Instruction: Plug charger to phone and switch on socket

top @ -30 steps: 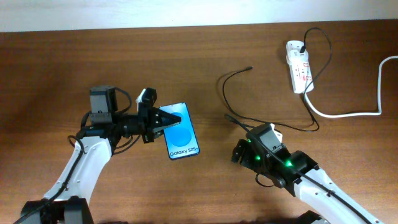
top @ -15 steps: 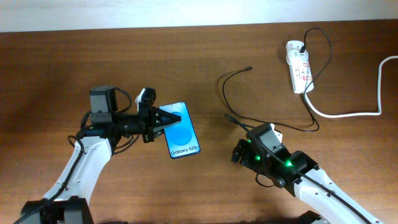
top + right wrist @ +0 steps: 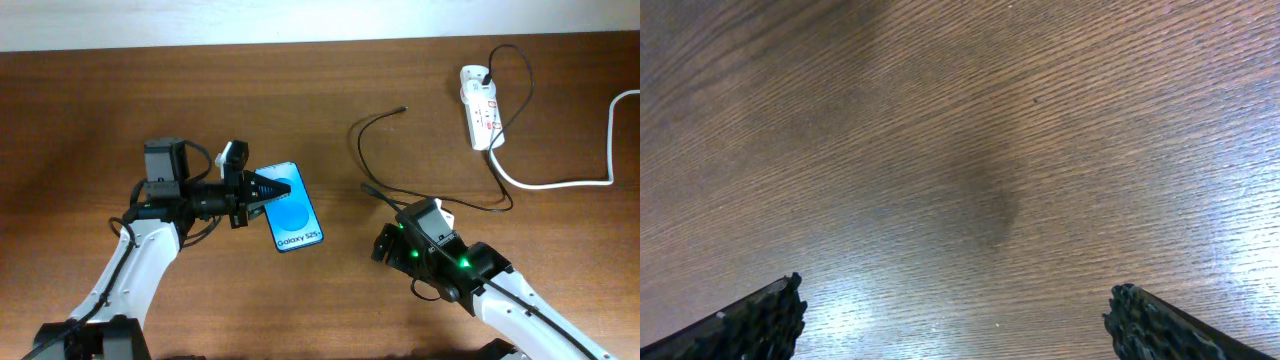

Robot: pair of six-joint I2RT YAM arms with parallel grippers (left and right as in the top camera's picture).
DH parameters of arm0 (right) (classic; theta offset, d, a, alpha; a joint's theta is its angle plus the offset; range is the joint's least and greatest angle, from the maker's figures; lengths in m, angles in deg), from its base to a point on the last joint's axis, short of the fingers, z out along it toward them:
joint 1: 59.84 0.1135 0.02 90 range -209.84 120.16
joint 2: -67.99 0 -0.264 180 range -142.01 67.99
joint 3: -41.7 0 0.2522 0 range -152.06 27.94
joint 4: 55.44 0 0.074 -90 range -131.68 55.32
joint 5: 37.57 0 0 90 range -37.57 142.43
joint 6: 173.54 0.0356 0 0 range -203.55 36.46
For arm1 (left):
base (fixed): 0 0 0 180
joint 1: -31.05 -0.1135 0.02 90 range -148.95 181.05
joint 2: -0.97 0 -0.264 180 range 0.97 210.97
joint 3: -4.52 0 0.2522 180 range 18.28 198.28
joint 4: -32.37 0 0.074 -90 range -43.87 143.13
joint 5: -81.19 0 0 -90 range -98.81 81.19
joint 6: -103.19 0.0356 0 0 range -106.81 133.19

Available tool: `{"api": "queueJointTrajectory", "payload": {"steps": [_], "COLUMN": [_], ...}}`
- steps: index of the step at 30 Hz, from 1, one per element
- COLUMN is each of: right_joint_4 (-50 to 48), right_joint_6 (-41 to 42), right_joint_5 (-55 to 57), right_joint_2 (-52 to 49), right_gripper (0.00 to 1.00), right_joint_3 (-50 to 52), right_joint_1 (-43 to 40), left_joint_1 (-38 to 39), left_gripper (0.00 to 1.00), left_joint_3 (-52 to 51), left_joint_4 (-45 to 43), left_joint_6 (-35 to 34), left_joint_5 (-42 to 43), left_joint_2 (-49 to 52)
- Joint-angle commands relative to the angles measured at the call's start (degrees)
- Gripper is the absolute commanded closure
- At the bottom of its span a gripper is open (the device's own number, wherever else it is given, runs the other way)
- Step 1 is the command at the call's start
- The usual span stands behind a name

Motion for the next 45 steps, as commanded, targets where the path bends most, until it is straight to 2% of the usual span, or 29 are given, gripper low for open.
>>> {"api": "queueJointTrajectory", "payload": {"steps": [1, 11, 17, 23, 30, 34, 40, 45], "right_joint_4": [-0.2, -3.8, 0.4, 7.8, 7.8, 6.6, 6.9, 6.6], "right_joint_6": [-0.2, -0.2, -0.2, -0.2, 0.0, -1.1, -2.8, -2.7], "right_joint_5": [0.6, -1.4, -2.6, -2.6, -7.6, -12.2, -15.9, -15.9], "right_joint_2": [-0.2, -0.1, -0.1, -0.2, -2.1, -8.4, -25.4, -37.9], "right_gripper": [0.02, 0.02, 0.02, 0.01, 0.02, 0.03, 0.03, 0.09], "right_joint_3": [0.2, -0.2, -8.8, -19.9, -24.8, -28.8, -42.4, -53.5], "right_joint_1": [0.2, 0.2, -0.1, -5.9, -15.9, -19.9, -21.2, -21.2], "left_joint_1": [-0.2, -0.2, -0.2, -0.2, -0.2, -0.2, -0.2, -0.2], "left_gripper": [1.00, 1.00, 1.00, 1.00, 1.00, 1.00, 1.00, 1.00], "left_joint_3": [0.9, 0.9, 0.9, 0.9, 0.9, 0.9, 0.9, 0.9], "left_joint_4": [-0.1, -0.1, -0.1, -0.1, -0.1, -0.1, -0.1, -0.1], "left_joint_6": [0.9, 0.9, 0.9, 0.9, 0.9, 0.9, 0.9, 0.9], "left_joint_5": [0.6, 0.6, 0.6, -0.8, -1.1, -1.1, -1.1, -1.1], "left_joint_2": [0.2, 0.2, 0.2, 0.2, 0.2, 0.2, 0.2, 0.2]}}
